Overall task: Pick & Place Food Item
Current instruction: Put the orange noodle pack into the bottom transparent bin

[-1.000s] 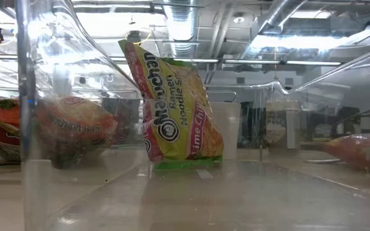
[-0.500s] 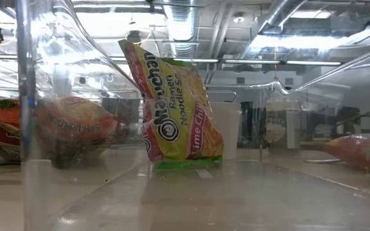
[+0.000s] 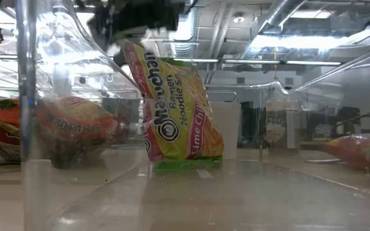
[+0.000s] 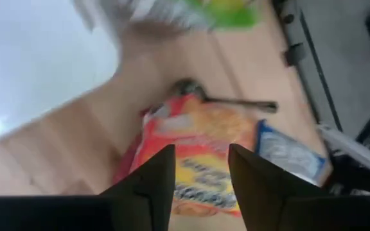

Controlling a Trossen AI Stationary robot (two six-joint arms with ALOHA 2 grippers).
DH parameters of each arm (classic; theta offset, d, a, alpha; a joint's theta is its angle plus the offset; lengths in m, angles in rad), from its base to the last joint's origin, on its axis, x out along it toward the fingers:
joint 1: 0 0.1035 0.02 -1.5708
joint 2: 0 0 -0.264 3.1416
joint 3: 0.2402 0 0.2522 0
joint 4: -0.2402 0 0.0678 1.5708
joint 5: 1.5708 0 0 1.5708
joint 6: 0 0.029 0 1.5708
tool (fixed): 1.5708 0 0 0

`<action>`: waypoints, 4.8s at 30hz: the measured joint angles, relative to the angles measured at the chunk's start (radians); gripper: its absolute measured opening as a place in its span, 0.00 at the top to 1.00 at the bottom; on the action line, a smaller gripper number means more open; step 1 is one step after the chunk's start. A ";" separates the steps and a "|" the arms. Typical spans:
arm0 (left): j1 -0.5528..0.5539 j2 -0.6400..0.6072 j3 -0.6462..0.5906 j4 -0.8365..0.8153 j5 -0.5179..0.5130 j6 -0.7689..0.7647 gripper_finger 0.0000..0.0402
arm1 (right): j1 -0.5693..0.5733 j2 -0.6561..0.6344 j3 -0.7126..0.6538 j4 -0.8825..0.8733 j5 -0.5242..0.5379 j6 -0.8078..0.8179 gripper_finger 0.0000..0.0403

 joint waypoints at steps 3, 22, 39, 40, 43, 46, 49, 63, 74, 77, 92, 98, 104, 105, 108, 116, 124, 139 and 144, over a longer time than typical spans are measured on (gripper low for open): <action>0.029 -0.021 -0.067 0.087 -0.003 -0.004 0.68 | 0.000 -0.022 0.000 -0.002 0.026 0.005 0.71; 0.030 0.003 -0.235 0.294 -0.012 -0.069 0.68 | -0.010 -0.049 0.000 -0.027 0.032 -0.026 0.71; -0.005 0.004 -0.322 0.428 0.007 -0.133 0.68 | -0.010 -0.049 0.000 -0.031 0.031 -0.026 0.71; -0.006 0.004 -0.324 0.443 0.007 -0.151 0.68 | -0.010 -0.049 0.000 -0.031 0.032 -0.026 0.71; -0.006 0.004 -0.336 0.477 0.008 -0.180 0.68 | -0.010 -0.049 0.000 -0.032 0.031 -0.026 0.71; -0.003 0.004 -0.354 0.484 0.008 -0.191 0.68 | -0.010 -0.049 0.000 -0.032 0.031 -0.026 0.71; -0.003 0.004 -0.374 0.484 0.008 -0.200 0.68 | -0.010 -0.049 0.000 -0.037 0.031 -0.026 0.71; -0.003 0.004 -0.387 0.495 0.008 -0.235 0.68 | -0.010 -0.049 0.000 -0.041 0.031 -0.026 0.71; -0.003 0.004 -0.387 0.501 0.008 -0.236 0.74 | -0.010 -0.049 0.000 -0.040 0.031 -0.026 0.71; -0.003 0.004 -0.387 0.501 0.008 -0.236 0.82 | -0.010 -0.049 0.000 -0.041 0.031 -0.026 0.71; -0.003 0.004 -0.387 0.524 0.007 -0.244 1.00 | -0.010 -0.049 0.000 -0.046 0.031 -0.026 0.71; -0.003 0.003 -0.387 0.518 0.007 -0.267 1.00 | -0.010 -0.049 0.000 -0.046 0.031 -0.026 0.71; 0.021 -0.026 -0.387 0.498 0.006 -0.352 1.00 | -0.010 -0.049 0.000 -0.046 0.031 -0.026 0.71; 0.026 -0.041 -0.387 0.498 0.005 -0.364 1.00 | -0.010 -0.049 0.000 -0.046 0.031 -0.026 0.71; 0.037 -0.100 -0.387 0.497 0.006 -0.392 1.00 | -0.010 -0.049 0.000 -0.046 0.031 -0.026 0.71; 0.053 -0.267 -0.386 0.444 -0.044 -0.526 1.00 | -0.010 -0.048 0.000 -0.046 0.031 -0.044 0.71; 0.053 -0.381 -0.386 0.450 -0.120 -0.725 1.00 | -0.010 -0.048 0.000 -0.043 0.031 -0.075 0.71; 0.046 -0.513 -0.386 0.480 -0.319 -1.009 1.00 | -0.018 -0.048 0.000 -0.045 0.062 -0.097 0.71; 0.037 -0.563 -0.386 0.541 -0.366 -1.124 1.00 | -0.017 -0.048 0.000 -0.046 0.066 -0.098 0.71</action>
